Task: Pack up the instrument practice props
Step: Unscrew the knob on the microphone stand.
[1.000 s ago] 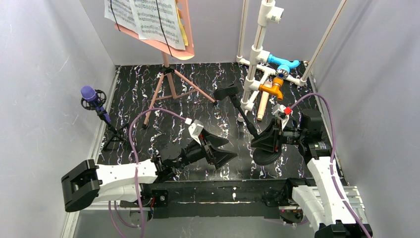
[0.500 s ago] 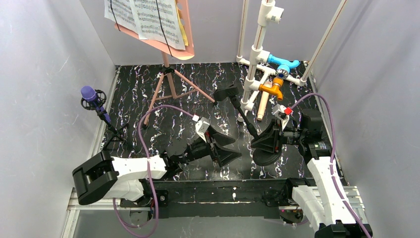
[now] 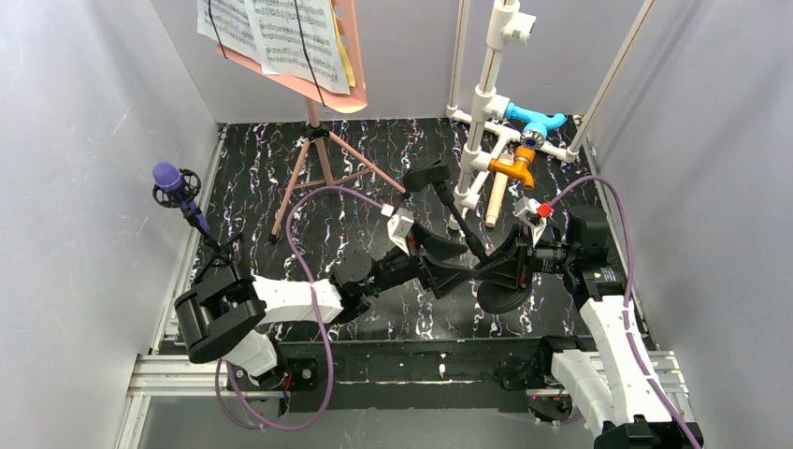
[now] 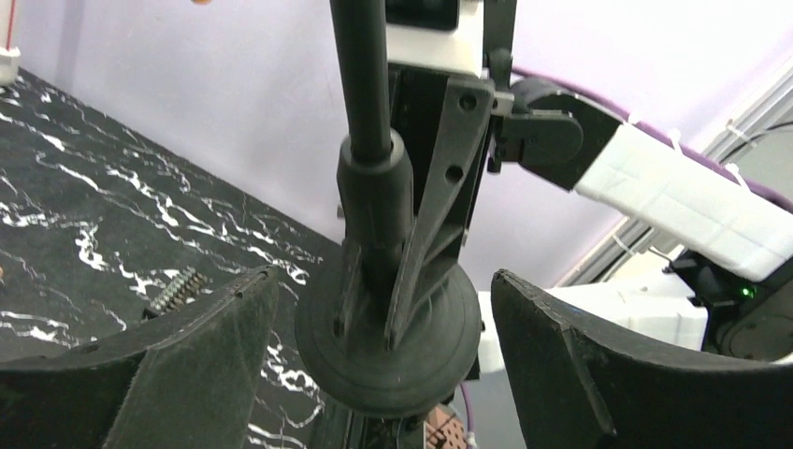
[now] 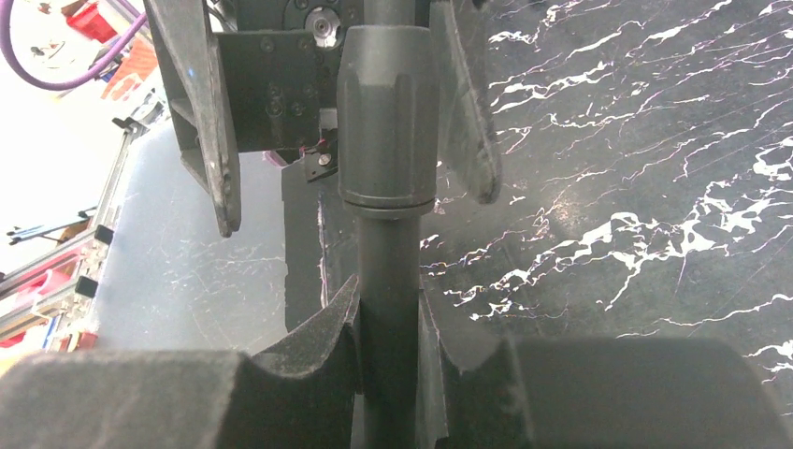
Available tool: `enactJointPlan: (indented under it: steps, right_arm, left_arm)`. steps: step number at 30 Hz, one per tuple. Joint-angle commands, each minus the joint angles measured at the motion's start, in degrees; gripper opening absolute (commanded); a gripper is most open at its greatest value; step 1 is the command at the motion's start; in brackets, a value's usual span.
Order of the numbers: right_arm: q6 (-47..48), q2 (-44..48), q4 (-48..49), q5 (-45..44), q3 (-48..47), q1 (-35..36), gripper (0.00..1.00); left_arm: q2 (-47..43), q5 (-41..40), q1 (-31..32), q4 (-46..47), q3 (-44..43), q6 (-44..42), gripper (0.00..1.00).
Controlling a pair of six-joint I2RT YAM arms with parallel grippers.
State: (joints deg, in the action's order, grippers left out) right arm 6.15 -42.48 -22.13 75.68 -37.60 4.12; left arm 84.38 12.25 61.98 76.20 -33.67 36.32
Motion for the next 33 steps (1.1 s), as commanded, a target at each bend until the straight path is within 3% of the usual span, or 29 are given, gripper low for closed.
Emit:
enactJointPlan:
  steps: [1, 10, 25, 29, 32, 33]
  right_arm:
    - [0.16, 0.70, 2.88, 3.51, -0.21, -0.16, 0.01]
    - [0.22, 0.79, 2.88, 3.58, -0.10, -0.19, 0.01]
    - [0.26, 0.90, 2.88, 3.26, 0.08, -0.17, 0.01]
    - [0.26, 0.88, 2.88, 3.06, 0.08, -0.18, 0.01]
    - [0.26, 0.90, 2.67, 1.66, -0.09, -0.21, 0.01]
    - [0.22, 0.91, 2.50, 0.64, -0.22, -0.20, 0.01]
  left_arm:
    - [0.83, -4.34, -0.36, 4.29, -3.88, 0.71, 0.79]
    - [4.01, -7.40, -0.36, 4.86, -6.29, 4.41, 0.60]
    - [6.13, -9.25, -0.36, 5.71, -9.18, 8.73, 0.50]
    - [6.00, -9.58, -0.35, 5.71, -9.08, 9.19, 0.26]
    - [6.19, -10.59, -0.36, 5.62, -8.78, 10.60, 0.00]
    - [5.90, -11.33, -0.32, 5.56, -8.52, 11.25, 0.00]
